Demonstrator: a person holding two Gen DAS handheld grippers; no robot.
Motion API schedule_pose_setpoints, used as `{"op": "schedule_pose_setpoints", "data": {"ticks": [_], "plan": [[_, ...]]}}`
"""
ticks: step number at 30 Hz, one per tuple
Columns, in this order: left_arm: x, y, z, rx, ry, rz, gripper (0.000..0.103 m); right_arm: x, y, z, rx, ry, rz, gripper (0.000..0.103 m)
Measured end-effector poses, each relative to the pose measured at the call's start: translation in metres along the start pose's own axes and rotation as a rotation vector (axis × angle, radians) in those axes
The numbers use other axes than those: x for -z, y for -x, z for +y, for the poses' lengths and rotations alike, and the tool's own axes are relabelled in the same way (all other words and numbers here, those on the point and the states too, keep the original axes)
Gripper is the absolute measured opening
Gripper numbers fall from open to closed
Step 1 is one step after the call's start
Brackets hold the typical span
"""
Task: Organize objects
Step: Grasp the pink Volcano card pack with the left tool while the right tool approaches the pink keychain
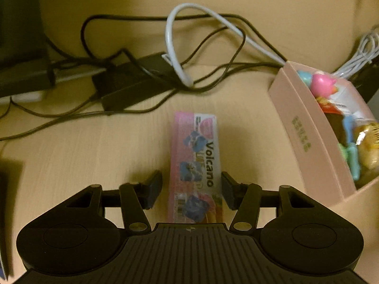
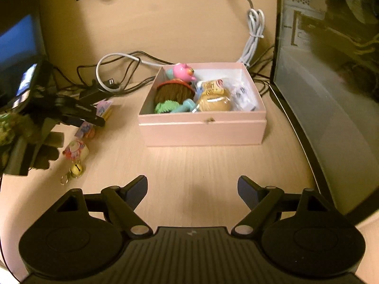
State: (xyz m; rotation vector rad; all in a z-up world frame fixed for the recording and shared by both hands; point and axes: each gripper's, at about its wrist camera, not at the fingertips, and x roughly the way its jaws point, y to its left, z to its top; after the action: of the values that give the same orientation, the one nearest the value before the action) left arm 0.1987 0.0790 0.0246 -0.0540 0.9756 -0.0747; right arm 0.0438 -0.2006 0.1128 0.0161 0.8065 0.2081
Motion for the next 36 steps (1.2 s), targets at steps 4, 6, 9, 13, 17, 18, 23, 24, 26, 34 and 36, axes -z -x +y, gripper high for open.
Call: {"op": "schedule_pose_setpoints", "data": {"ticks": [4, 6, 9, 13, 17, 18, 23, 24, 26, 34, 36], "plan": [[-0.004, -0.002, 0.0, -0.034, 0.011, -0.008, 0.049, 0.004, 0.001, -0.001, 0.01, -0.001, 0.007, 0.084], [-0.001, 0.002, 0.007, -0.029, 0.045, -0.01, 0.049, 0.005, 0.0, -0.001, 0.004, 0.008, 0.012, 0.084], [0.013, 0.013, 0.022, -0.037, 0.076, -0.024, 0.049, 0.005, -0.005, 0.004, -0.015, 0.035, 0.022, 0.085], [0.045, 0.039, 0.052, -0.072, 0.124, -0.034, 0.049, 0.005, -0.018, 0.021, -0.065, 0.082, 0.048, 0.085], [0.088, 0.072, 0.076, -0.084, 0.168, -0.038, 0.049, 0.002, -0.035, 0.05, -0.153, 0.155, 0.074, 0.085], [0.099, 0.08, 0.078, -0.081, 0.187, -0.037, 0.049, 0.0, -0.039, 0.059, -0.174, 0.179, 0.078, 0.085], [0.151, 0.118, 0.083, -0.048, 0.273, -0.038, 0.049, -0.009, -0.063, 0.115, -0.267, 0.323, 0.083, 0.085], [0.16, 0.124, 0.081, -0.042, 0.287, -0.038, 0.049, -0.01, -0.07, 0.128, -0.291, 0.355, 0.083, 0.085], [0.171, 0.132, 0.078, -0.031, 0.325, -0.038, 0.049, -0.013, -0.081, 0.151, -0.331, 0.4, 0.09, 0.085], [0.194, 0.147, 0.075, -0.04, 0.384, -0.039, 0.049, -0.027, -0.134, 0.22, -0.361, 0.45, 0.114, 0.083], [0.198, 0.15, 0.077, -0.04, 0.395, -0.042, 0.049, -0.029, -0.137, 0.223, -0.356, 0.442, 0.11, 0.06]]}}
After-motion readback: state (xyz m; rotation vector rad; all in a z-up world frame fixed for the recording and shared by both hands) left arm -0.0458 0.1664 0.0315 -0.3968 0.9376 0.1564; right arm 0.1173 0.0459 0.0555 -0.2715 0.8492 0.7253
